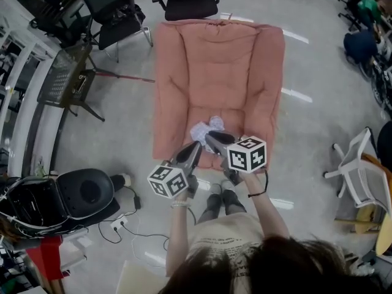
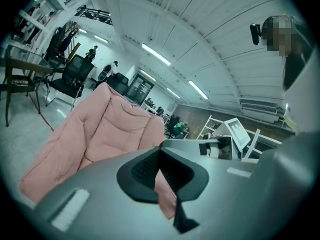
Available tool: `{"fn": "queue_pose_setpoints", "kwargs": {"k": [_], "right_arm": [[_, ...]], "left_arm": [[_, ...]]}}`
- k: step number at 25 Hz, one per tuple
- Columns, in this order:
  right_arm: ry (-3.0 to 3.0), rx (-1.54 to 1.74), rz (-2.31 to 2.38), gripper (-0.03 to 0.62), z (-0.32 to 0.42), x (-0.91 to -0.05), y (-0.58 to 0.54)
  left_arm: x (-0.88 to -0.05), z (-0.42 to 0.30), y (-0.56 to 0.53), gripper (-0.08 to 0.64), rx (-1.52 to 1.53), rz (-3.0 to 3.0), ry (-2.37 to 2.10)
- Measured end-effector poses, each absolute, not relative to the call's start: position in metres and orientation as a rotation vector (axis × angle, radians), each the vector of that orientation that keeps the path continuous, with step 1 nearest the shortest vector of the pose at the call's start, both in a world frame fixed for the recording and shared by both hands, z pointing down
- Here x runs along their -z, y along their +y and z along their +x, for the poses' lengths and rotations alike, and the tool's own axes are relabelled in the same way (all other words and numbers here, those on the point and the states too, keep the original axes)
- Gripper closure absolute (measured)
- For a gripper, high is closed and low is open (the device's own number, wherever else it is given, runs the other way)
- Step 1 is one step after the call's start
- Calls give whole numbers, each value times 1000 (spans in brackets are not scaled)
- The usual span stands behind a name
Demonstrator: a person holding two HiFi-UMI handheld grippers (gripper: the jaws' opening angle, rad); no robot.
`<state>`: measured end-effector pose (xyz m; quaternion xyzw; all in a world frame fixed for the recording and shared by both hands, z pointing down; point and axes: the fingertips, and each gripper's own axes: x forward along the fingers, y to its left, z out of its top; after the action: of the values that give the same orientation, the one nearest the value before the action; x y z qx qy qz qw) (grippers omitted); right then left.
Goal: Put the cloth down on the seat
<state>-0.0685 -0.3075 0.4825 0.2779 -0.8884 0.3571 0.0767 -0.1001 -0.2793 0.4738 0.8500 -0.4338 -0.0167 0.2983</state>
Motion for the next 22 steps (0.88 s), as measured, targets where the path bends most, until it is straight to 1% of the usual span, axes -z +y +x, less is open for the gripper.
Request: {"fn": "queue_pose_setpoints", "kwargs": {"k": [8, 14, 22], "right_arm": [[-2715, -1007, 837, 537, -60, -445, -295], [-2724, -957, 838, 589, -58, -430, -285], [-2777, -897, 858, 589, -50, -418, -276]], "left_arm": [[-438, -88, -269, 568, 47, 2331, -1121], [-423, -85, -262, 569, 43, 2365, -1096], [-416, -74, -254, 569, 21, 2416, -1069]]}}
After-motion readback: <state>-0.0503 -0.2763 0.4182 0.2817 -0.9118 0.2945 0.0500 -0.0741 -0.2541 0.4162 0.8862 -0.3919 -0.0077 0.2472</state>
